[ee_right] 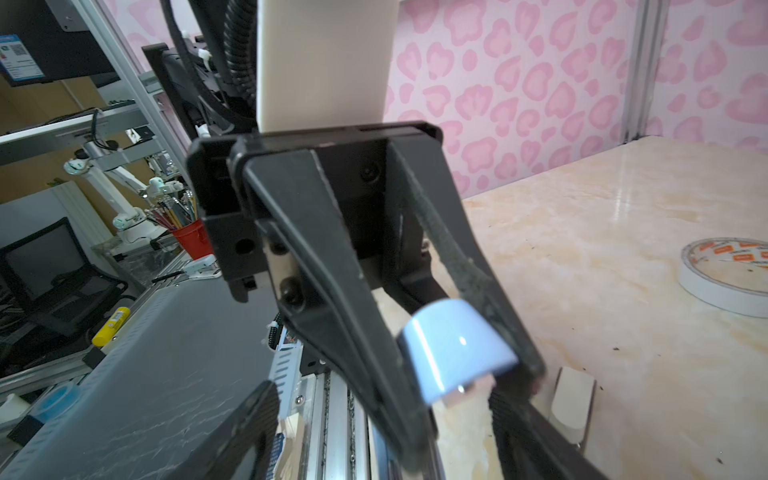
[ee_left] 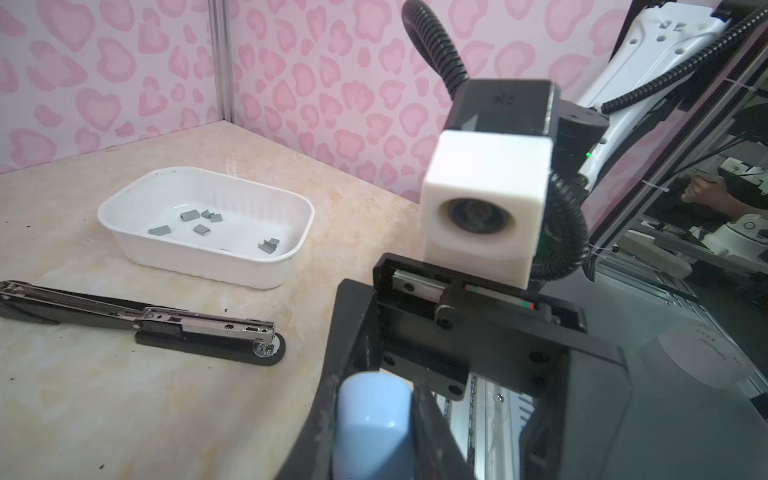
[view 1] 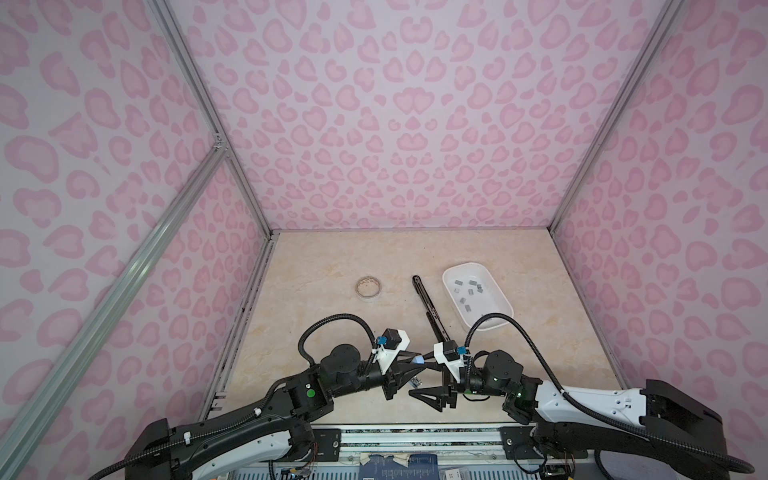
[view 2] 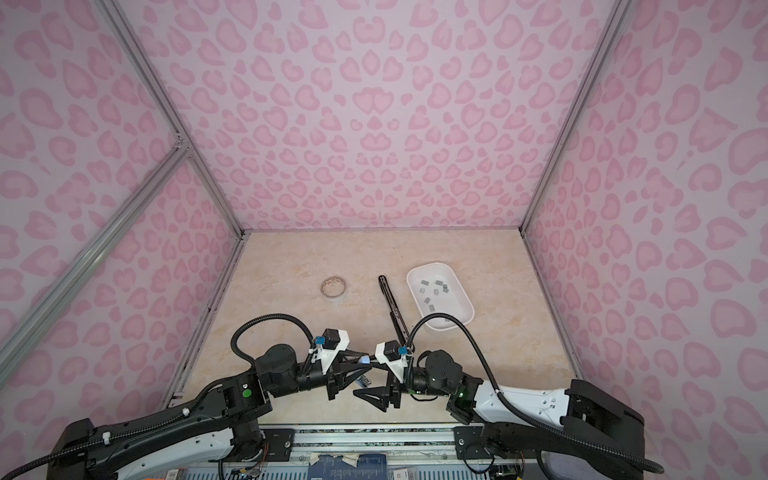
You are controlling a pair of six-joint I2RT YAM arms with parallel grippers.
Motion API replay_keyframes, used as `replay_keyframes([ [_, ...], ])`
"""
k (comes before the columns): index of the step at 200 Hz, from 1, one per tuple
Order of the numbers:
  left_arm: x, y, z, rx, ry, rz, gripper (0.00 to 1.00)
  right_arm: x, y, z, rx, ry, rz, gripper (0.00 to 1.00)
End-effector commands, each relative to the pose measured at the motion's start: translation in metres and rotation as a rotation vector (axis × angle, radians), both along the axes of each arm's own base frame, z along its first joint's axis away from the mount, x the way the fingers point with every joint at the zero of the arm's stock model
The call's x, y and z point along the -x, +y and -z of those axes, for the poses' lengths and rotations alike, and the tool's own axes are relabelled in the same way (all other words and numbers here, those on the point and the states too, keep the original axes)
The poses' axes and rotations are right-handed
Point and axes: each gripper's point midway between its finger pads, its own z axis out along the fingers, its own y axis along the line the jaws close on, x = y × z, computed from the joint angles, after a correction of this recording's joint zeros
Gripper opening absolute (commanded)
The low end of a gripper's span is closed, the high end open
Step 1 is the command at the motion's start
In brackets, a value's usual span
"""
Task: Load the staples into the stapler
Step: 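Close the right gripper on the light-blue stapler beside the left gripper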
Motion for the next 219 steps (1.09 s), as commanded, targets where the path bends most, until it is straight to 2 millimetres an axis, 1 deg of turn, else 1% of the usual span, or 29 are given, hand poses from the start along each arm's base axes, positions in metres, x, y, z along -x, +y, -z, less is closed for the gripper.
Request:
replay_keyframes([
  [1,0.008,-0.002,-0.017,0.065,-0.040,0.050,0.03,0.007,0.004,-0.008,-0.034,-0.026,-0.044,0.74],
  [17,0.010,0.000,-0.023,0.080,-0.049,0.057,0.03,0.007,0.007,-0.008,-0.036,-0.019,-0.051,0.68],
  [39,0.014,0.003,-0.021,0.089,-0.049,0.067,0.03,0.009,0.010,-0.008,-0.037,-0.012,-0.067,0.58],
  [59,0.015,0.006,-0.027,0.112,-0.062,0.065,0.03,0.010,0.013,-0.008,-0.035,-0.005,-0.081,0.49],
  [88,0.016,0.006,-0.024,0.113,-0.057,0.069,0.03,0.012,0.017,-0.010,-0.039,-0.002,-0.096,0.46],
  [104,0.017,0.005,-0.026,0.116,-0.061,0.071,0.03,0.012,0.018,-0.012,-0.043,-0.002,-0.095,0.42],
  [122,0.017,0.005,-0.023,0.112,-0.056,0.075,0.03,0.013,0.017,-0.012,-0.045,0.000,-0.094,0.37],
  [154,0.016,0.005,-0.023,0.113,-0.059,0.071,0.03,0.011,0.014,-0.012,-0.044,-0.005,-0.077,0.28],
  [192,0.017,0.005,-0.023,0.112,-0.059,0.074,0.03,0.006,0.014,-0.010,-0.030,-0.002,-0.047,0.18],
  [203,0.016,0.005,-0.024,0.111,-0.057,0.070,0.03,0.002,0.014,-0.008,-0.017,0.006,-0.027,0.16],
  [209,0.015,0.005,-0.023,0.109,-0.056,0.065,0.06,0.000,0.015,-0.007,-0.009,0.008,-0.015,0.16],
  [213,0.014,0.005,-0.024,0.110,-0.056,0.057,0.09,-0.002,0.015,-0.006,-0.004,0.008,-0.004,0.15],
  [219,0.012,0.006,-0.024,0.108,-0.053,0.044,0.16,-0.003,0.015,-0.004,0.005,0.010,0.009,0.15],
])
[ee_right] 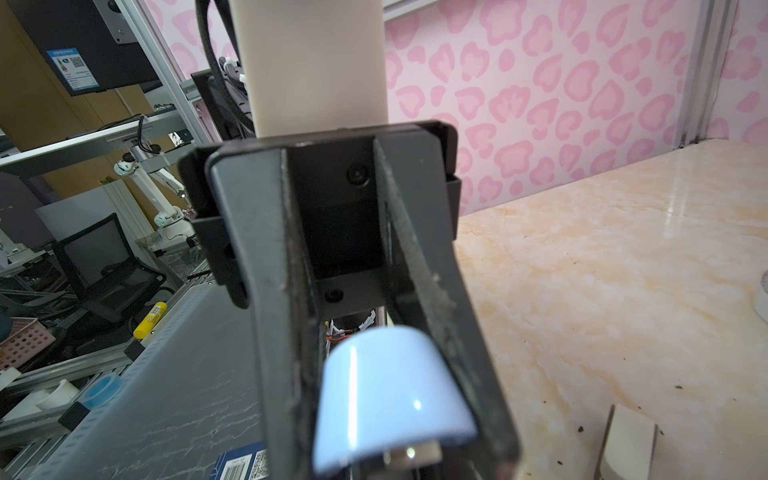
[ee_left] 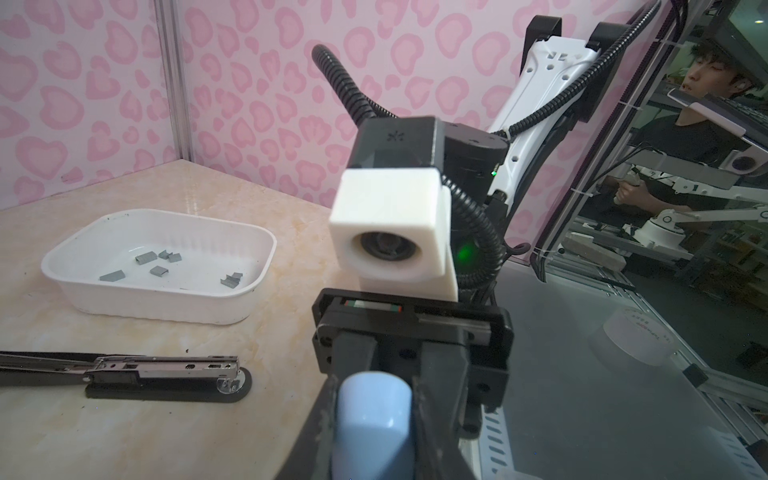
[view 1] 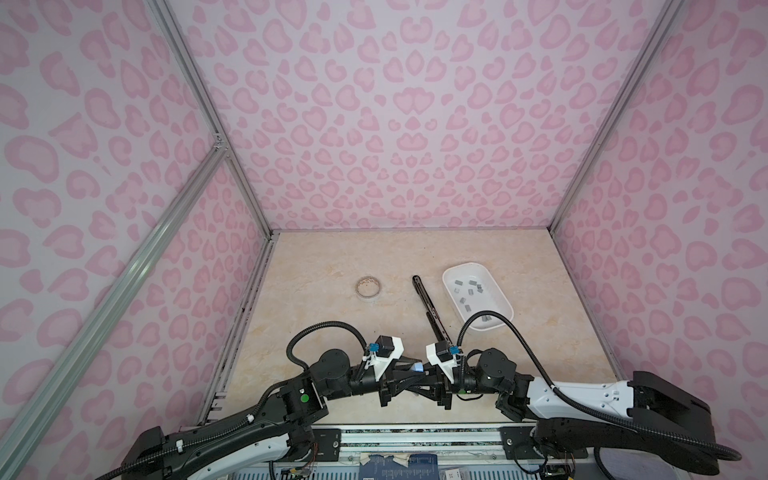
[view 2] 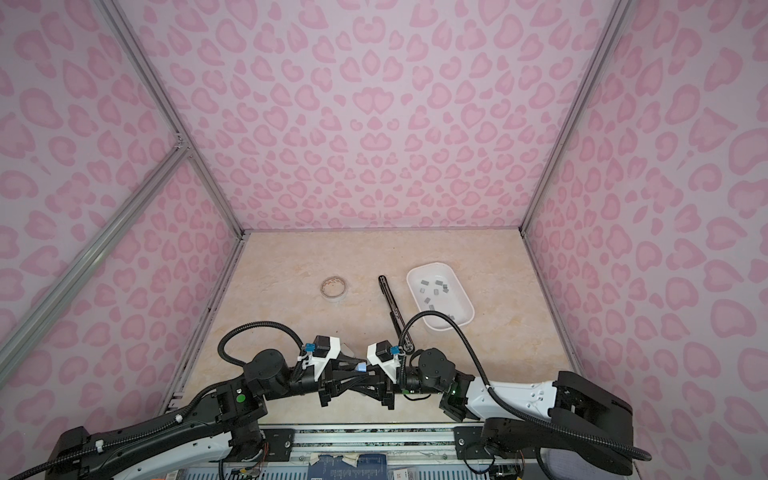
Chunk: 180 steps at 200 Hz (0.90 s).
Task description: Load the staples into the stapler
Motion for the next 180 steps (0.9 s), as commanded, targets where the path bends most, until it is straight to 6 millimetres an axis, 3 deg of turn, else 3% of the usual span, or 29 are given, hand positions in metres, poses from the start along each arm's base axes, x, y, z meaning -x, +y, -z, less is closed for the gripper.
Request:
replay_keyframes([
  [1,-0.007,0.001,-0.006,0.018,-0.006,-0.043,0.18,-0.011,0.001,0.004,0.026,-0.006,0.062,0.15],
  [22,-0.022,0.008,-0.006,0.013,0.013,-0.138,0.55,-0.026,-0.002,0.014,0.074,0.010,0.158,0.14],
  [51,-0.053,0.031,-0.003,0.011,0.049,-0.366,0.81,-0.064,-0.017,0.043,0.212,0.063,0.400,0.07],
  [97,-0.090,0.087,0.010,-0.023,0.106,-0.733,0.93,-0.107,-0.048,0.085,0.380,0.182,0.728,0.08],
  [128,-0.105,0.121,0.020,-0.077,0.146,-0.943,0.97,-0.124,-0.061,0.116,0.555,0.221,0.878,0.07],
  [180,-0.113,0.125,0.021,-0.115,0.138,-1.006,0.97,-0.147,-0.054,0.158,0.793,0.271,0.958,0.00],
])
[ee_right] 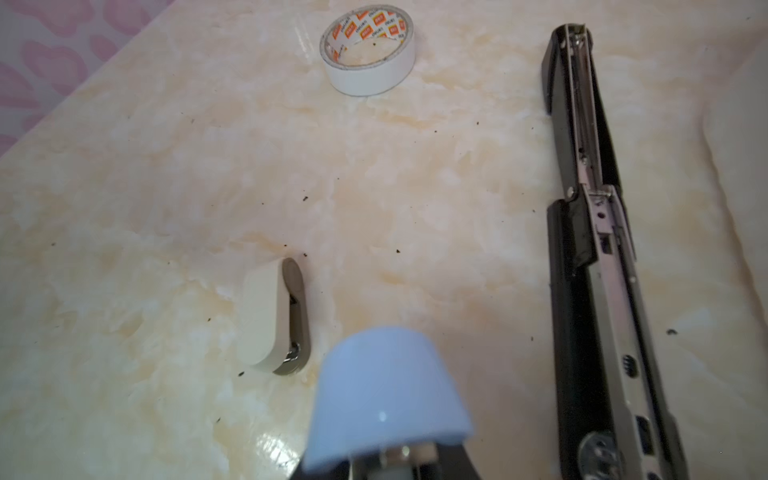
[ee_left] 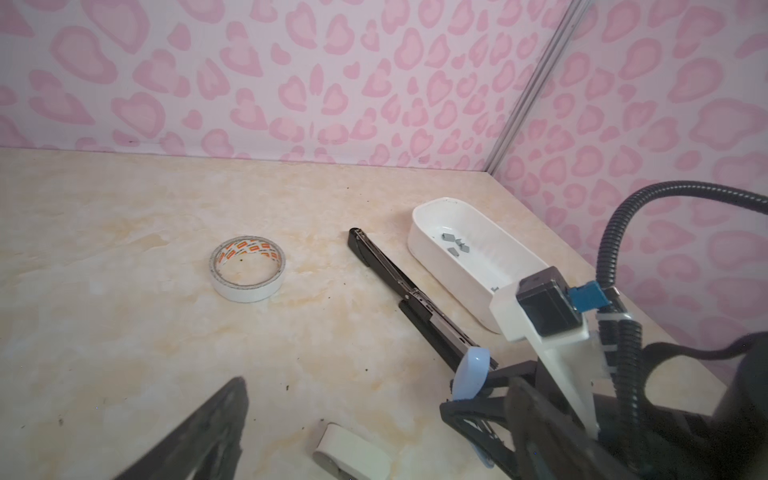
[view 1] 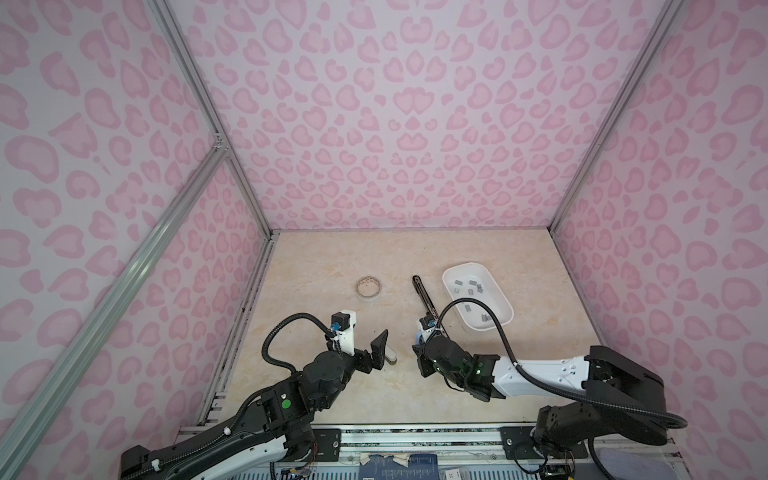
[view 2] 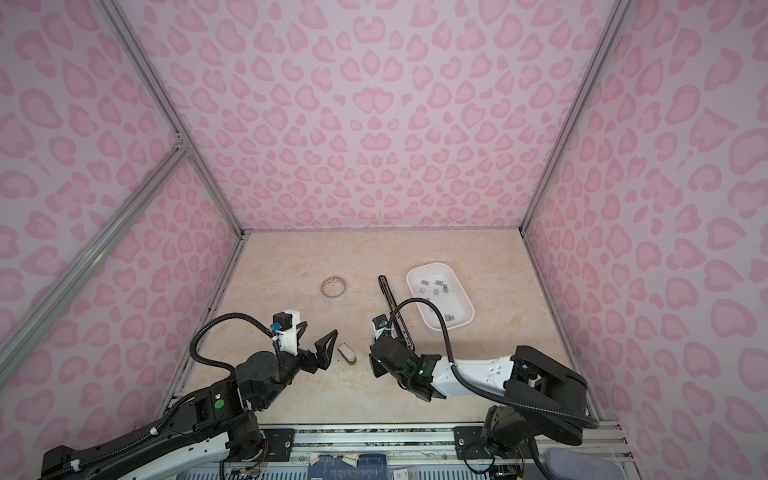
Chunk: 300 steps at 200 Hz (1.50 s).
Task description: Load the staples into the stapler
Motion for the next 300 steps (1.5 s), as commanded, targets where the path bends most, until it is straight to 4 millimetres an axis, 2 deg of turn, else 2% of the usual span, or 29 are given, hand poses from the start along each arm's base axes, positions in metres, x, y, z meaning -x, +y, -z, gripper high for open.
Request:
replay_keyframes([
  [1,-0.006,0.009,-0.003,-0.014,-0.004,-0.071,0.97,-0.008,-0.015,0.028,0.135,0.065,0.082,0.00],
  [57,-0.012,0.009,-0.007,-0.059,-0.022,-0.095,0.98,-0.037,-0.019,0.055,0.192,0.119,0.162,0.00],
  [115,-0.015,0.010,-0.009,-0.071,-0.035,-0.098,0.98,-0.046,-0.012,0.064,0.227,0.116,0.144,0.02],
  [138,-0.015,0.010,-0.009,-0.074,-0.034,-0.098,0.98,-0.047,-0.010,0.064,0.228,0.110,0.138,0.10],
  [168,-0.015,0.010,-0.009,-0.075,-0.032,-0.093,0.98,-0.048,-0.008,0.055,0.214,0.093,0.127,0.33],
  [187,-0.015,0.011,-0.010,-0.074,-0.032,-0.094,0.98,-0.047,-0.008,0.047,0.201,0.077,0.119,0.41],
  [221,-0.015,0.012,-0.008,-0.077,-0.029,-0.095,0.99,-0.041,-0.012,0.024,0.181,0.024,0.097,0.54],
  [243,-0.016,0.015,-0.008,-0.081,-0.031,-0.104,0.99,-0.029,-0.009,0.005,0.144,-0.027,0.053,0.59],
  [275,-0.020,0.023,0.000,-0.060,-0.022,-0.124,1.00,0.000,0.018,-0.017,0.063,-0.106,-0.113,0.64],
  [300,-0.028,0.034,0.014,-0.015,0.022,-0.140,0.98,0.021,0.040,-0.018,0.016,-0.125,-0.250,0.71],
])
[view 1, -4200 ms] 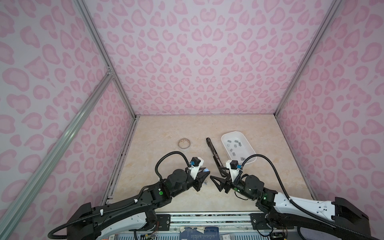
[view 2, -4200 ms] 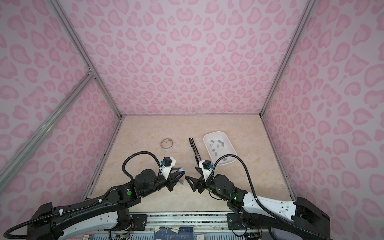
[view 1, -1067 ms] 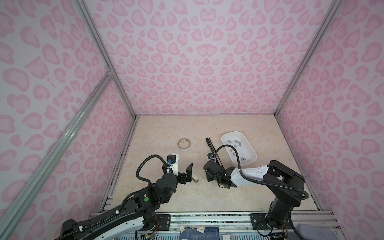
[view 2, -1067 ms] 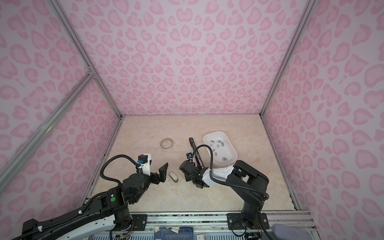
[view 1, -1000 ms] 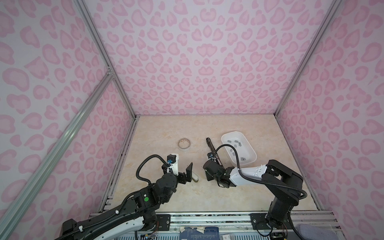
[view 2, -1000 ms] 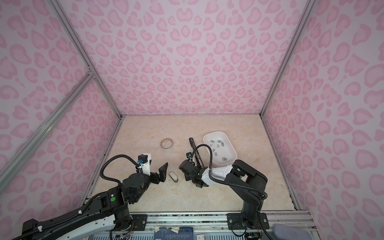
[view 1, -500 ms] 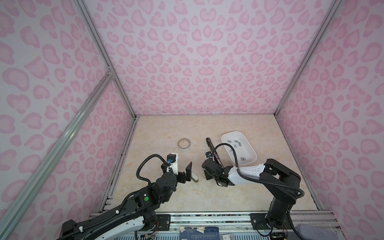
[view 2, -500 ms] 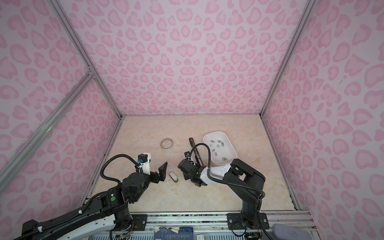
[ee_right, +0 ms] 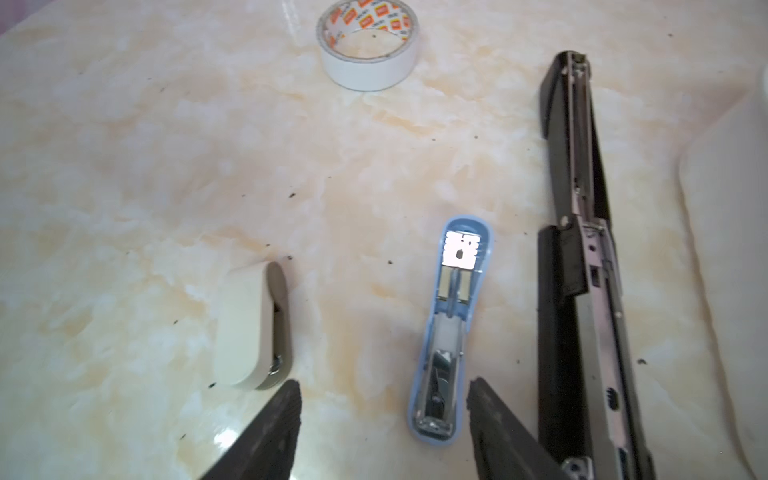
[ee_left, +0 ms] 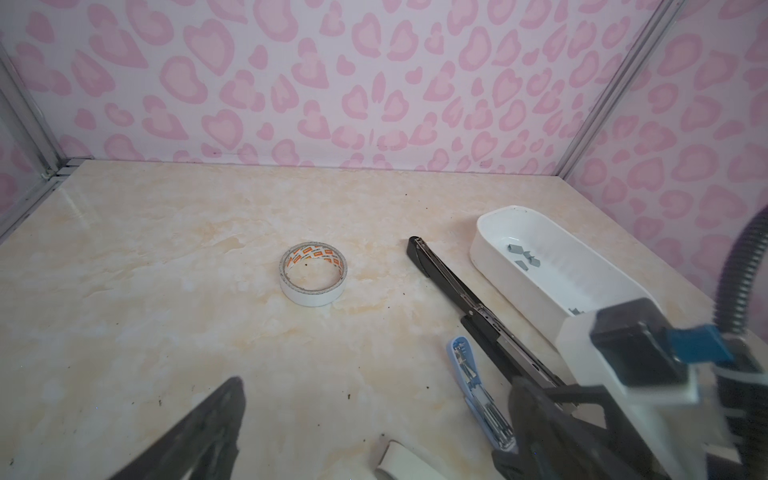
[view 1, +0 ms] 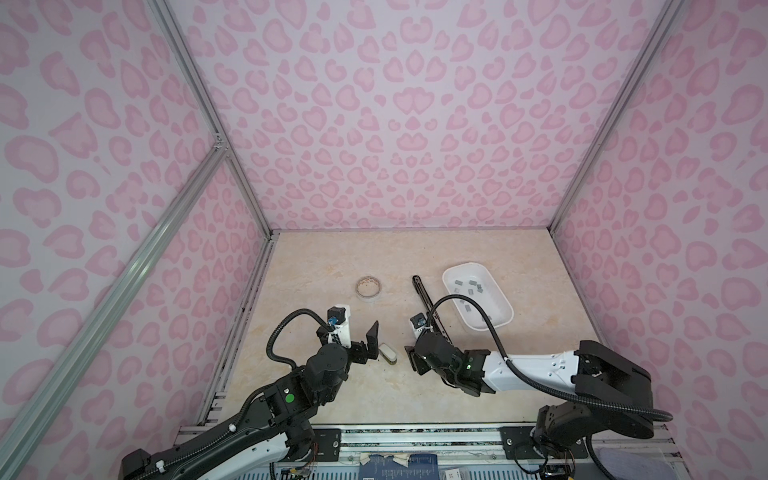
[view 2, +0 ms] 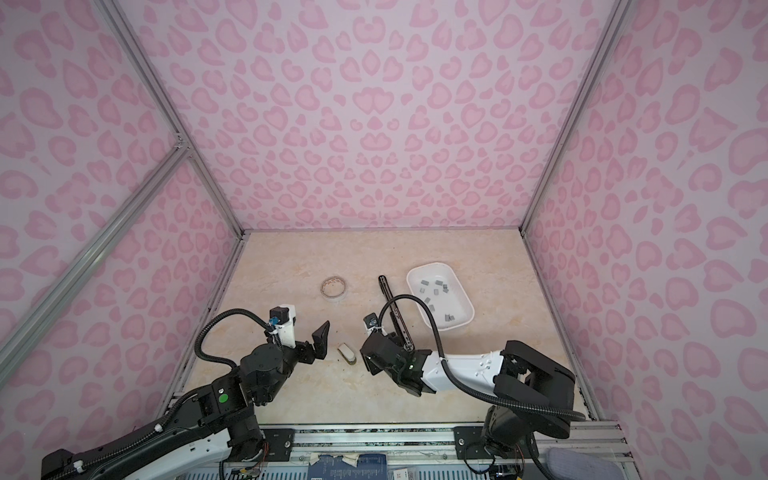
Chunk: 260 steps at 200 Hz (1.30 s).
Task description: Load the staples into the stapler
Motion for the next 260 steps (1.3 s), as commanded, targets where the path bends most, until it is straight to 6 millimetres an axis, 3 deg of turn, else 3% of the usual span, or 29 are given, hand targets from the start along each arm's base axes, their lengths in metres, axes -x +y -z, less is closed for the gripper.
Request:
replay_keyframes([
  [1,-0.006,0.004,0.008,0.062,0.027,0.000,0.98,0.014,0.027,-0.009,-0.064,-0.043,-0.145,0.72],
  [33,-0.018,0.018,0.028,0.104,0.113,-0.030,0.98,0.025,0.047,0.003,-0.057,-0.018,-0.230,0.73],
  [87,-0.029,0.011,0.045,0.046,0.181,-0.021,0.99,0.008,0.048,0.033,0.035,0.024,-0.160,0.67],
  [162,-0.037,-0.011,0.059,0.001,0.250,0.050,0.95,-0.010,0.033,0.038,0.062,0.016,-0.094,0.61],
  [229,-0.032,-0.032,0.059,0.008,0.250,0.174,0.90,-0.015,0.021,0.042,0.104,-0.006,-0.053,0.60],
  [260,-0.032,-0.041,0.060,0.013,0.256,0.217,0.87,-0.010,0.025,0.041,0.086,-0.006,-0.078,0.60],
])
